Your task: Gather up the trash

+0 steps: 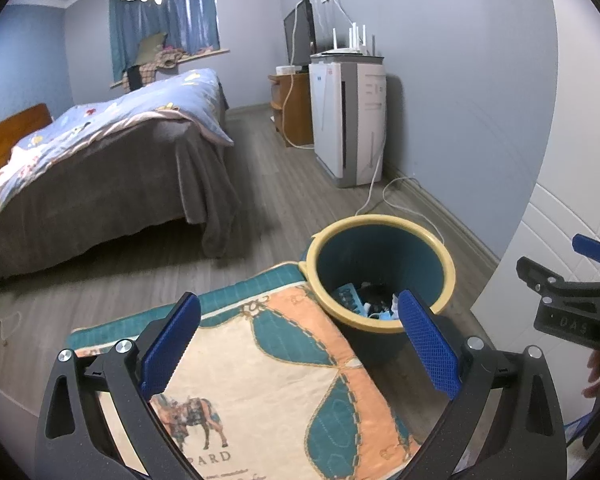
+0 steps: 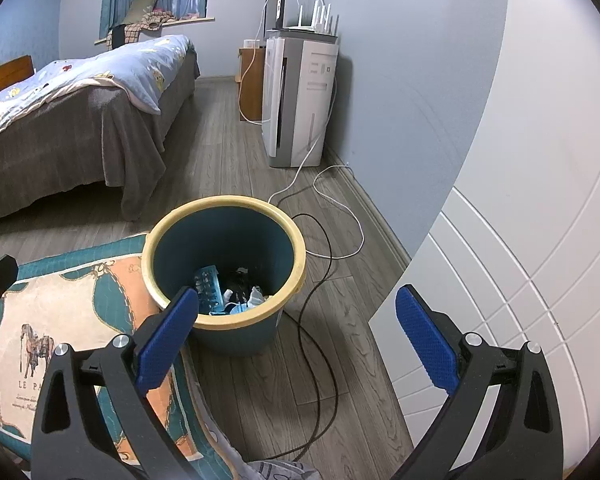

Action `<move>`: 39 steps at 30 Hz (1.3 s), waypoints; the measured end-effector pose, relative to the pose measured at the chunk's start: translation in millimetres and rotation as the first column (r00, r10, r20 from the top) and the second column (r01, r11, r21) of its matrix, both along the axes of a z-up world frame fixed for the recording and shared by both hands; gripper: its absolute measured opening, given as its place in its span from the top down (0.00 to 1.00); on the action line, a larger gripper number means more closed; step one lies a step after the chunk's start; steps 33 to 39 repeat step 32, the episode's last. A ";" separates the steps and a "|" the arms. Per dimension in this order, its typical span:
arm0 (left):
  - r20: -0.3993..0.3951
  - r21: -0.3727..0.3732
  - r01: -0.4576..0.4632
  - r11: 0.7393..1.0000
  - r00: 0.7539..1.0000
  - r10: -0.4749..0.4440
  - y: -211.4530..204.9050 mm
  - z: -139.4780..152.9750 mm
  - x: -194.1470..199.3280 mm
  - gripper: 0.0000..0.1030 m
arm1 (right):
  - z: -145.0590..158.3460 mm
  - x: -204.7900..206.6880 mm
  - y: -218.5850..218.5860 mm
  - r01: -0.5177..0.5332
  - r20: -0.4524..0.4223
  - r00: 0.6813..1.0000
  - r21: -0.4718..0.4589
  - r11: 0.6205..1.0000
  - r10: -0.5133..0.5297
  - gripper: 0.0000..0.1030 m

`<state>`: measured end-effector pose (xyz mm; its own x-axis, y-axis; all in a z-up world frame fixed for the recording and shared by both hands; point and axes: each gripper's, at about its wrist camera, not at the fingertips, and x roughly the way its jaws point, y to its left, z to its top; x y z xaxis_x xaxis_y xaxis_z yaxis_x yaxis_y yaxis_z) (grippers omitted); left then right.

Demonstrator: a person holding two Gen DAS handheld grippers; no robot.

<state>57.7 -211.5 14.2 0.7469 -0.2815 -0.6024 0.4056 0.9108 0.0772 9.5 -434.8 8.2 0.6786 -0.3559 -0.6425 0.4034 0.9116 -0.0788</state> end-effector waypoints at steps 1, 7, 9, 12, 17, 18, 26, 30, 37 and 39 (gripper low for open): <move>-0.001 -0.002 0.001 1.000 1.000 -0.001 1.0 0.0 -0.2 0.05 | -0.3 -0.1 0.8 0.001 0.000 1.000 -0.002 1.000 -0.001 0.06; -0.001 0.000 0.000 1.000 1.000 0.000 -1.0 0.3 0.0 0.05 | -0.8 -0.4 0.9 0.000 0.000 1.000 0.001 1.000 0.000 0.06; 0.000 0.000 -0.001 1.000 1.000 0.001 -1.0 0.3 -0.1 0.05 | -1.4 -0.3 0.2 -0.001 0.000 1.000 0.001 1.000 0.001 0.06; 0.000 0.000 0.001 1.000 1.000 -0.001 -0.9 0.4 -0.3 0.05 | -1.5 -0.3 0.2 -0.001 0.000 1.000 -0.001 1.000 0.001 0.06; -0.012 -0.016 0.012 1.000 1.000 -0.012 1.9 2.1 1.1 0.05 | -1.8 0.2 -0.9 -0.001 -0.001 1.000 0.001 1.000 0.001 0.06; -0.012 -0.016 0.009 1.000 1.000 -0.010 2.4 2.6 1.7 0.05 | -1.9 0.4 -0.1 -0.002 -0.002 1.000 0.001 1.000 0.002 0.06; -0.013 -0.018 0.019 1.000 1.000 -0.019 4.5 5.3 1.5 0.05 | -4.5 1.0 -2.0 0.000 -0.009 1.000 0.008 1.000 0.000 0.06; -0.005 -0.018 0.015 1.000 1.000 -0.015 6.7 8.8 -0.5 0.05 | -6.9 2.5 -2.0 0.004 -0.019 1.000 0.004 1.000 -0.004 0.06; 0.000 -0.031 0.008 0.999 1.000 -0.008 10.2 14.4 -3.8 0.05 | -9.1 3.2 -2.4 0.010 -0.031 0.999 0.002 1.000 -0.010 0.06; 0.000 -0.031 0.008 0.999 1.000 -0.008 10.2 14.4 -3.8 0.05 | -9.1 3.2 -2.4 0.010 -0.031 0.999 0.002 1.000 -0.010 0.06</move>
